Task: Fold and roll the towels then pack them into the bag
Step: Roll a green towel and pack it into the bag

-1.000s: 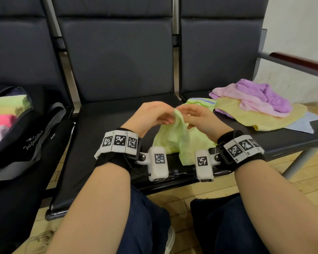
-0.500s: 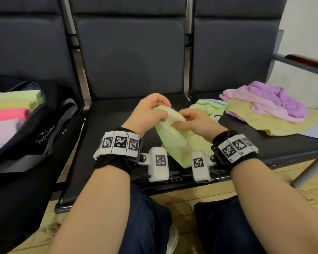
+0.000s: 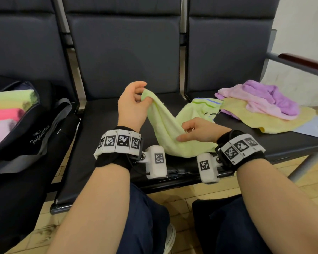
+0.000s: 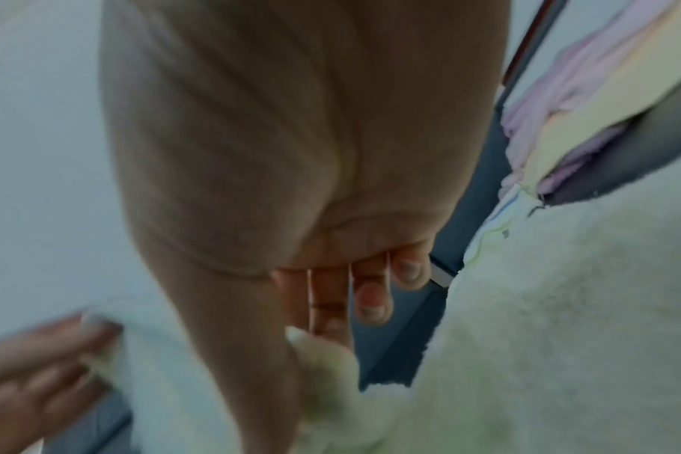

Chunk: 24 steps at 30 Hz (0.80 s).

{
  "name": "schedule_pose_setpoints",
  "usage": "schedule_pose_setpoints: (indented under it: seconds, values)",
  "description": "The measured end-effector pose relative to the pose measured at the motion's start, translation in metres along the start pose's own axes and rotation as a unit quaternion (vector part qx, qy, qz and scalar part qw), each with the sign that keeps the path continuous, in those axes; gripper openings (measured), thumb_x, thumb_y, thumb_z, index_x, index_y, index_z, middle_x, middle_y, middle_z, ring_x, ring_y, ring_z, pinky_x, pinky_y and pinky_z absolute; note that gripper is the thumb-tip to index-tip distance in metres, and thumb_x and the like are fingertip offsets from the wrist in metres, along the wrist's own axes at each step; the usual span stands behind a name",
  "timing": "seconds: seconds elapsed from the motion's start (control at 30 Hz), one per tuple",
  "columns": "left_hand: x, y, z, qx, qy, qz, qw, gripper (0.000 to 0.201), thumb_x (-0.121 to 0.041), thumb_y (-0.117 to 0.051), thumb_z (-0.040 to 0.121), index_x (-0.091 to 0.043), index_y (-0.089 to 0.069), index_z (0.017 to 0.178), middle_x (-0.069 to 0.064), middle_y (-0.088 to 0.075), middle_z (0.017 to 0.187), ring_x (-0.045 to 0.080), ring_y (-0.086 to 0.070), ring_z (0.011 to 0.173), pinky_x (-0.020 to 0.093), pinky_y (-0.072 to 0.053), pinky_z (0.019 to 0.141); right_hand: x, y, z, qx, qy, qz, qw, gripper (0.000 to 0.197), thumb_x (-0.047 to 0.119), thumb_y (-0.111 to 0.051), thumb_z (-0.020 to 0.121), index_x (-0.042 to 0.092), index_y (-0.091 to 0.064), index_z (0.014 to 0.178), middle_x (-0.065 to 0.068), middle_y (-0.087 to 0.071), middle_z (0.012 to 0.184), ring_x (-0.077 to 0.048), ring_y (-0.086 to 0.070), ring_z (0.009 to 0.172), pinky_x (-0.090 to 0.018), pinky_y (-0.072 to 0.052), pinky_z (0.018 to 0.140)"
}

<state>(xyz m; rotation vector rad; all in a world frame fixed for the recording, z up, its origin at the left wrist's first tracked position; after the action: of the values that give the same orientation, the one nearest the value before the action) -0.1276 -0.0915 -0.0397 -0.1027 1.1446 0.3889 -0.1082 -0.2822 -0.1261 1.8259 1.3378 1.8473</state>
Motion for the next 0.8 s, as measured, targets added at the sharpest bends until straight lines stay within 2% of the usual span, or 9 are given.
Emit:
schedule_pose_setpoints:
  seconds: [0.07,0.13,0.2,0.3,0.4,0.47,0.53,0.63,0.8]
  values:
    - [0.001,0.004,0.002,-0.012,0.0,-0.024,1.0,0.038,-0.001,-0.062,0.085,-0.02,-0.058,0.117,0.0,-0.058,0.104,0.008,-0.058,0.08,0.018,-0.05,0.076,-0.007,-0.005,0.005,0.002,-0.014,-0.084,0.996,0.025,0.03,-0.073,0.084,0.019,-0.057,0.068,0.009,-0.047,0.075,-0.008,-0.044,0.067,-0.021,-0.034,0.066]
    - [0.0,0.01,0.003,-0.029,-0.003,-0.043,0.999,0.034,-0.003,-0.064,0.085,-0.022,-0.059,0.114,0.004,-0.059,0.111,0.003,-0.061,0.082,0.014,-0.05,0.075,-0.013,-0.008,0.012,-0.012,-0.012,-0.125,0.992,0.025,0.026,-0.071,0.085,0.014,-0.055,0.069,0.006,-0.05,0.083,-0.013,-0.047,0.076,-0.023,-0.036,0.069]
    - [-0.004,0.014,0.002,-0.049,-0.02,-0.039,0.998,0.026,-0.005,-0.065,0.085,-0.026,-0.063,0.1,0.007,-0.06,0.113,-0.002,-0.062,0.079,0.011,-0.048,0.071,-0.014,0.0,0.015,-0.061,-0.011,-0.149,0.987,0.026,0.023,-0.066,0.088,-0.001,-0.062,0.083,-0.002,-0.052,0.087,-0.021,-0.049,0.082,-0.029,-0.039,0.073]
    - [-0.003,0.02,0.002,-0.073,-0.028,-0.008,0.997,0.025,-0.007,-0.068,0.082,-0.031,-0.061,0.081,0.007,-0.061,0.109,-0.001,-0.061,0.08,0.017,-0.051,0.075,-0.03,0.037,0.012,-0.214,-0.065,-0.134,0.966,0.021,0.022,-0.053,0.095,0.007,-0.064,0.104,-0.004,-0.056,0.087,-0.025,-0.055,0.086,-0.032,-0.044,0.078]
    - [0.003,0.021,0.002,-0.082,-0.023,0.031,0.996,0.019,-0.009,-0.07,0.08,-0.026,-0.062,0.077,-0.003,-0.058,0.1,0.003,-0.06,0.08,0.021,-0.05,0.076,-0.042,0.082,-0.024,-0.46,-0.042,0.114,0.88,0.012,0.014,-0.04,0.097,0.014,-0.051,0.102,-0.014,-0.064,0.083,-0.023,-0.061,0.073,-0.039,-0.053,0.077]
    - [0.0,0.02,0.002,-0.09,-0.041,0.097,0.99,0.014,-0.016,-0.073,0.079,-0.025,-0.062,0.077,-0.009,-0.055,0.09,0.008,-0.055,0.079,0.021,-0.046,0.076,-0.026,0.1,-0.059,-0.573,0.048,0.207,0.791,0.008,0.012,-0.038,0.1,0.017,-0.043,0.102,-0.006,-0.06,0.08,-0.002,-0.053,0.063,-0.019,-0.046,0.065]
    - [0.001,0.024,0.002,-0.114,-0.027,0.104,0.988,0.015,-0.019,-0.073,0.08,-0.023,-0.059,0.075,-0.006,-0.056,0.088,0.007,-0.053,0.073,0.015,-0.044,0.071,0.008,0.106,-0.082,-0.612,0.137,0.188,0.756,0.01,0.014,-0.038,0.101,0.021,-0.039,0.107,0.007,-0.05,0.078,0.005,-0.045,0.061,-0.01,-0.037,0.061]
    - [0.014,0.041,-0.001,-0.192,0.039,-0.028,0.98,0.022,-0.01,-0.065,0.084,-0.021,-0.051,0.073,0.005,-0.063,0.083,0.015,-0.066,0.068,0.025,-0.052,0.063,0.039,0.094,-0.073,-0.566,0.169,0.097,0.801,0.013,0.02,-0.039,0.102,0.022,-0.043,0.114,0.01,-0.052,0.08,0.005,-0.051,0.069,-0.011,-0.04,0.066]
    - [0.023,0.061,-0.007,-0.267,0.052,-0.124,0.954,0.017,-0.009,-0.062,0.085,-0.023,-0.054,0.08,0.0,-0.066,0.094,0.006,-0.065,0.082,0.024,-0.053,0.073,-0.001,0.063,-0.01,-0.375,0.006,-0.087,0.923,0.017,0.029,-0.055,0.093,0.017,-0.066,0.094,-0.003,-0.06,0.074,-0.022,-0.056,0.072,-0.033,-0.043,0.069]
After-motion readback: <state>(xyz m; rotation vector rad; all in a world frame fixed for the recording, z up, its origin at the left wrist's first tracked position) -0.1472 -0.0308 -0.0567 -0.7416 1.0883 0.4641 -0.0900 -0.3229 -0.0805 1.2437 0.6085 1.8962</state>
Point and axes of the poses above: each hand's wrist, its own z-axis towards the middle knuckle, its own y-axis out of the back of the hand, x = y × z, the point moved 10 cm from there along z, towards the middle knuckle
